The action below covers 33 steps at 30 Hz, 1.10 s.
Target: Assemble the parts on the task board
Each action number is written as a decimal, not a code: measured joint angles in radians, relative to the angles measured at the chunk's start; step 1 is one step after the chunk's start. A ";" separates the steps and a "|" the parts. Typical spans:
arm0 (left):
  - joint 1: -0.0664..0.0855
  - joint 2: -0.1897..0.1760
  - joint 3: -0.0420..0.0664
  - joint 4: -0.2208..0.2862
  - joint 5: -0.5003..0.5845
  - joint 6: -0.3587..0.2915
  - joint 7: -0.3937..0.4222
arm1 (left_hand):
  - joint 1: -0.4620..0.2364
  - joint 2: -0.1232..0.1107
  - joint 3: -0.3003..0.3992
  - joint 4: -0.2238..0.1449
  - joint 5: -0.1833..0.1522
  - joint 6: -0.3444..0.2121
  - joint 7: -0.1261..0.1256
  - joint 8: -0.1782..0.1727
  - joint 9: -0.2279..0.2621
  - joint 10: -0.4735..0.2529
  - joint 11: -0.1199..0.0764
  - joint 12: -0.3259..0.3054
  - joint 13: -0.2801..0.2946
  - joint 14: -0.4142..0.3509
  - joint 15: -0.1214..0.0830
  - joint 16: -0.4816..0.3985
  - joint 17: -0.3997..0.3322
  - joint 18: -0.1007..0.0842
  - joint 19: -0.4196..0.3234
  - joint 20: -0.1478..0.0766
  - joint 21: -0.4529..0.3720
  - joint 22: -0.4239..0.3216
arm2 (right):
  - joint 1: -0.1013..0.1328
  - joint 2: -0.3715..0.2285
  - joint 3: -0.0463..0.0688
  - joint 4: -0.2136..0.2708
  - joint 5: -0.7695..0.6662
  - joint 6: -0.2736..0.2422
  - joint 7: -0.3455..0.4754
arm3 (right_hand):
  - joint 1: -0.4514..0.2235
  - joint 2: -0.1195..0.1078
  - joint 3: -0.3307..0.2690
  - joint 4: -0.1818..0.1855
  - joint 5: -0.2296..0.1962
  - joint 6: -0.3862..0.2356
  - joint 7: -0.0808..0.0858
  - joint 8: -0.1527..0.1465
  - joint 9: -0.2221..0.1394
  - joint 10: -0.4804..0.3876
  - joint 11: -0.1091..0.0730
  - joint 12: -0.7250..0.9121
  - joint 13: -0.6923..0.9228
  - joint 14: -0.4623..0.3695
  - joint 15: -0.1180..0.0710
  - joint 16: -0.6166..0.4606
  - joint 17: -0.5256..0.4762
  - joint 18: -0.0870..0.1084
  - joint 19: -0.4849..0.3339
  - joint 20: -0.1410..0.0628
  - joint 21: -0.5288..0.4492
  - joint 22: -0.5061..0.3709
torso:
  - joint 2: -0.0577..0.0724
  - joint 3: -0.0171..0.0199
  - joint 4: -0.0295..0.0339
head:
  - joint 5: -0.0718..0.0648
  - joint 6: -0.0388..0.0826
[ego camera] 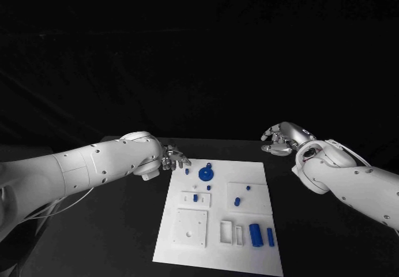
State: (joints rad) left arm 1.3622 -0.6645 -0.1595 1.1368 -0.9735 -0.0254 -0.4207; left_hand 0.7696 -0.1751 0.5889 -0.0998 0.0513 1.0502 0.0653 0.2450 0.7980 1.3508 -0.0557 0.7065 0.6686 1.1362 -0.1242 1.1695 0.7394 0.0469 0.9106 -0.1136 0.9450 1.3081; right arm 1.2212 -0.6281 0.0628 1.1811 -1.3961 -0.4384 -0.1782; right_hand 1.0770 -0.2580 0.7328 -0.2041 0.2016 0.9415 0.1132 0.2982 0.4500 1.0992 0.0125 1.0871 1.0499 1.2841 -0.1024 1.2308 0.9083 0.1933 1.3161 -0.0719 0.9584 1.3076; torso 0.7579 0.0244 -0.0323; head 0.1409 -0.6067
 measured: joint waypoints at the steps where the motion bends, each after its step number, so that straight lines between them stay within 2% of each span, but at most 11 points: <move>1: 0.000 0.009 0.000 -0.018 0.000 0.003 0.000 | -0.002 0.002 -0.002 0.002 0.000 -0.001 -0.007 0.000 0.001 0.002 -0.002 0.028 0.021 0.012 -0.012 0.030 0.015 0.008 0.029 -0.009 0.029 0.000 | 0.000 0.000 0.000 0.000 0.001 0.000 0.000 | 0.000 0.000 0.000 0.000 0.000 0.000 0.000 0.000 0.000 0.000 0.000 0.000 0.000 0.000 0.000 0.000 0.000 0.000 -0.002 -0.001 0.000 0.000 | 0.000 0.0000 -0.0006 | 0.000 0.001; 2: 0.000 0.018 0.000 -0.037 -0.001 0.006 0.000 | -0.003 0.007 -0.003 0.003 0.000 -0.001 -0.008 0.000 0.003 0.000 -0.004 0.061 0.047 0.018 -0.022 0.060 0.031 0.019 0.051 -0.018 0.058 0.000 | 0.000 0.001 0.000 -0.001 0.001 0.000 0.000 | 0.000 0.000 0.000 0.000 0.000 0.000 0.000 0.000 0.000 0.000 0.000 0.000 -0.001 0.000 0.000 0.000 0.000 0.000 -0.002 -0.002 0.000 0.000 | 0.000 0.0000 -0.0007 | 0.001 0.001; 4: 0.000 0.037 0.000 -0.075 -0.006 0.013 0.001 | 0.004 0.013 -0.003 0.003 0.000 0.001 -0.017 0.000 0.005 0.004 -0.008 0.125 0.095 0.037 -0.042 0.120 0.058 0.023 0.089 -0.035 0.113 0.000 | 0.000 0.001 0.000 -0.001 0.003 0.001 0.000 | 0.000 0.000 0.000 0.000 0.000 0.000 0.000 0.000 0.000 0.000 0.000 0.000 -0.001 0.000 0.000 0.000 0.000 0.000 -0.002 -0.002 0.000 0.000 | 0.001 -0.0001 -0.0014 | 0.002 0.002; 5: 0.000 0.046 0.000 -0.090 -0.008 0.016 0.001 | 0.004 0.013 -0.003 0.003 0.000 0.000 -0.018 0.000 0.005 0.005 -0.009 0.144 0.109 0.041 -0.046 0.137 0.066 0.032 0.102 -0.041 0.131 0.000 | 0.000 0.001 0.000 -0.002 0.003 0.001 0.001 | 0.000 0.000 0.000 0.000 0.000 0.000 0.000 0.000 0.000 0.000 0.000 0.000 -0.001 0.000 0.000 0.000 0.000 0.000 -0.002 -0.002 0.000 0.000 | 0.001 -0.0001 -0.0018 | 0.002 0.003; 7: 0.000 0.061 0.000 -0.117 -0.012 0.022 0.001 | 0.004 0.013 -0.003 0.003 0.000 0.000 -0.019 0.000 0.005 0.005 -0.009 0.169 0.128 0.049 -0.052 0.158 0.076 0.039 0.114 -0.049 0.149 0.000 | 0.000 0.001 0.000 -0.002 0.004 0.001 0.001 | 0.000 0.000 0.000 0.000 0.000 0.000 0.000 0.000 0.000 0.000 0.000 0.000 -0.001 0.000 0.000 0.000 0.000 0.000 -0.002 -0.002 0.000 0.000 | 0.002 0.0000 -0.0018 | 0.002 0.003; 10: 0.000 0.087 0.000 -0.160 -0.025 0.034 0.003 | 0.004 0.013 -0.001 0.009 0.000 0.001 -0.020 0.000 0.005 0.009 -0.013 0.199 0.149 0.065 -0.054 0.180 0.086 0.038 0.130 -0.058 0.167 0.000 | 0.000 0.002 0.000 -0.002 0.005 0.001 0.001 | 0.000 0.000 0.000 0.000 0.000 0.000 0.000 0.000 0.000 0.000 0.000 0.000 -0.001 0.000 0.000 0.000 0.000 0.000 -0.002 -0.002 0.000 0.000 | 0.002 0.0000 -0.0024 | 0.000 0.005; 13: 0.000 0.112 0.000 -0.199 -0.038 0.048 0.004 | 0.004 0.013 0.000 0.016 0.000 0.000 -0.021 0.000 0.005 0.012 -0.016 0.212 0.160 0.073 -0.054 0.190 0.091 0.039 0.135 -0.060 0.177 0.000 | 0.000 0.004 0.000 -0.002 0.006 0.001 0.001 | 0.000 0.000 0.000 0.000 0.000 0.000 0.000 0.000 0.000 0.000 0.000 0.000 -0.001 0.000 0.000 0.000 0.000 0.000 -0.002 -0.002 0.000 0.000 | 0.002 0.0000 -0.0030 | -0.001 0.005; 17: -0.001 0.136 0.000 -0.226 -0.049 0.065 0.008 | 0.004 0.013 0.003 0.019 0.000 0.000 -0.022 0.000 0.002 0.012 -0.016 0.215 0.165 0.074 -0.056 0.190 0.091 0.053 0.135 -0.060 0.178 0.000 | 0.000 0.006 0.000 -0.001 0.006 0.001 0.001 | 0.000 0.000 0.000 0.000 0.000 0.000 0.000 0.000 0.000 0.000 0.000 0.000 -0.001 0.000 0.000 0.000 0.000 0.000 -0.002 -0.001 0.000 0.000 | 0.004 -0.0002 -0.0036 | -0.002 0.005; 21: -0.006 0.153 0.000 -0.251 -0.056 0.081 0.012 | 0.004 0.013 0.003 0.019 0.000 -0.009 -0.019 -0.005 0.000 0.012 -0.016 0.218 0.168 0.074 -0.056 0.190 0.092 0.053 0.135 -0.060 0.183 0.000 | 0.000 0.008 0.000 -0.001 0.007 0.002 0.001 | 0.000 0.000 0.000 0.000 0.000 0.000 -0.001 0.000 0.000 0.000 0.000 0.000 -0.001 0.000 0.000 0.000 0.000 0.000 -0.002 -0.001 0.000 0.000 | 0.004 -0.0007 -0.0040 | -0.002 0.005; 33: -0.038 0.191 -0.001 -0.318 -0.065 0.112 0.021 | -0.011 0.006 0.001 0.032 0.000 -0.011 -0.021 -0.010 -0.004 0.012 -0.016 0.222 0.172 0.075 -0.054 0.194 0.093 0.053 0.135 -0.060 0.185 0.000 | 0.000 0.010 0.000 0.001 0.007 0.002 0.002 | 0.000 0.000 0.000 0.000 0.004 0.004 0.000 0.000 0.000 0.000 0.000 0.000 -0.002 0.000 0.000 0.000 0.001 0.000 -0.003 0.000 0.000 0.000 | 0.005 -0.0011 -0.0038 | -0.004 0.003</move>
State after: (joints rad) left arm 1.3244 -0.4735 -0.1609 0.8189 -1.0388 0.0868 -0.3998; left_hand 0.7585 -0.1691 0.5903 -0.0682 0.0513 1.0392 0.0444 0.2354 0.7937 1.3629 -0.0718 0.9285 0.8406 1.2116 -0.1786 1.3631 0.8325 0.1001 1.0457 -0.1731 1.1300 1.3077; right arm 1.2212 -0.6179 0.0628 1.1825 -1.3888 -0.4364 -0.1760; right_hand 1.0770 -0.2580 0.7328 -0.2041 0.2054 0.9453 0.1130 0.2981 0.4500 1.0992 0.0125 1.0871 1.0482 1.2841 -0.1024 1.2313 0.9092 0.1932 1.3130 -0.0716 0.9584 1.3073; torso 0.7629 0.0233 -0.0361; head 0.1365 -0.6041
